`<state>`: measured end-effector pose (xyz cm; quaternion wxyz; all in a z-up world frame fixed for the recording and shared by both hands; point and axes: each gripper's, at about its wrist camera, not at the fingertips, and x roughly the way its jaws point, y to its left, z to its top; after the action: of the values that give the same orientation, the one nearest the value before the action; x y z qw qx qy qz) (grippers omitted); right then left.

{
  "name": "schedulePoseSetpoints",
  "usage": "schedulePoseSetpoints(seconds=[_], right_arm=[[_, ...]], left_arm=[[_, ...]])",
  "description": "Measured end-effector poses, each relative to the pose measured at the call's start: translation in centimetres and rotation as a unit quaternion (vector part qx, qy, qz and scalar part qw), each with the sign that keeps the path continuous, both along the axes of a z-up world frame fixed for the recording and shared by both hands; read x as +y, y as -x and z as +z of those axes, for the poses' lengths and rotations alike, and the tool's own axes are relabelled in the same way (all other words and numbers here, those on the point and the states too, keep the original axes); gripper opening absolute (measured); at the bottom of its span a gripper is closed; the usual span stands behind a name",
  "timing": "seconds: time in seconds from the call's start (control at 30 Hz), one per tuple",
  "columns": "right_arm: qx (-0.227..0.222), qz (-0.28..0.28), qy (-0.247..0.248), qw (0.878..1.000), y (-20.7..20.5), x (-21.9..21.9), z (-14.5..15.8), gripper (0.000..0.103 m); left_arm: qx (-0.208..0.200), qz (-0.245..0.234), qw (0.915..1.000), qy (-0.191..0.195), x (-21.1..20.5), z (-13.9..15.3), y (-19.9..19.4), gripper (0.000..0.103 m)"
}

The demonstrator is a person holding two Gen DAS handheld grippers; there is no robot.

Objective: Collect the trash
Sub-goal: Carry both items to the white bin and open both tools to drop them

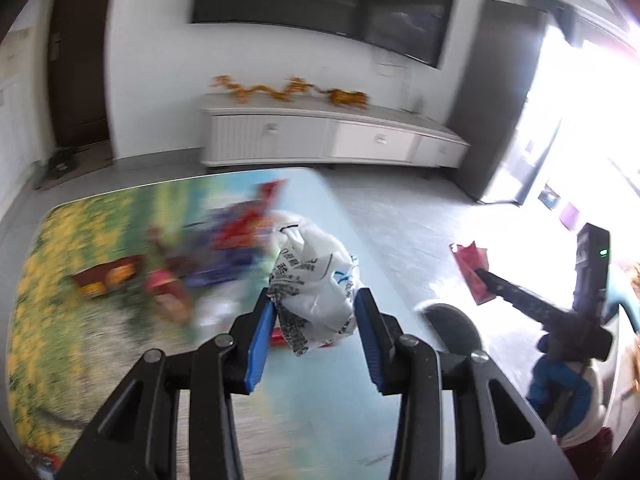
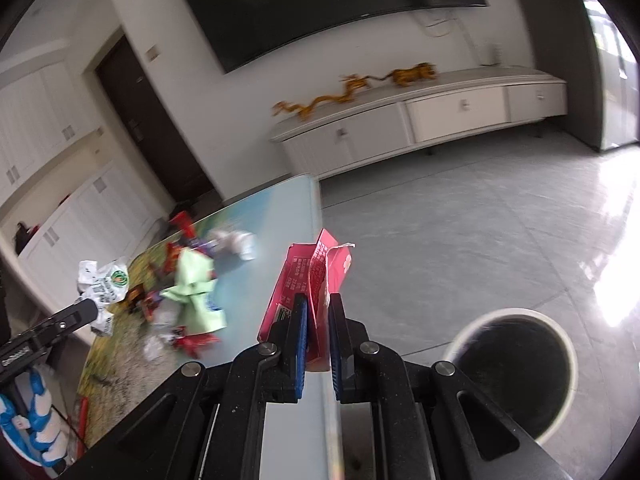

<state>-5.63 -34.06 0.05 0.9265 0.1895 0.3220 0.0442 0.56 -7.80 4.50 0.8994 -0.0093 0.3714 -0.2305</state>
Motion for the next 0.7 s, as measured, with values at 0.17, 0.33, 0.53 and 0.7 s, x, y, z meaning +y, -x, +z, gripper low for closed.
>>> schedulePoseSetpoints(seconds=[0.17, 0.33, 0.53, 0.7], right_arm=[[0.020, -0.070, -0.001, 0.997, 2.5, -5.9, -1.8, 0.010], [0.058, -0.127, -0.017, 0.990, 4.3, -11.1, -4.7, 0.010], [0.095, -0.171, -0.039, 0.980, 5.2, -15.3, -8.1, 0.016], [0.111, -0.195, -0.047, 0.973, 5.2, -17.0, -9.8, 0.042]], left_arm=[[0.011, -0.082, 0.9966, -0.001, -8.2, 0.1, 0.5, 0.038], [0.031, -0.144, 0.9890, -0.013, -15.5, -1.4, 0.8, 0.039], [0.070, -0.194, 0.9782, -0.023, -23.5, -4.4, 0.3, 0.043], [0.105, -0.218, 0.9701, -0.020, -27.6, -6.8, -0.8, 0.052]])
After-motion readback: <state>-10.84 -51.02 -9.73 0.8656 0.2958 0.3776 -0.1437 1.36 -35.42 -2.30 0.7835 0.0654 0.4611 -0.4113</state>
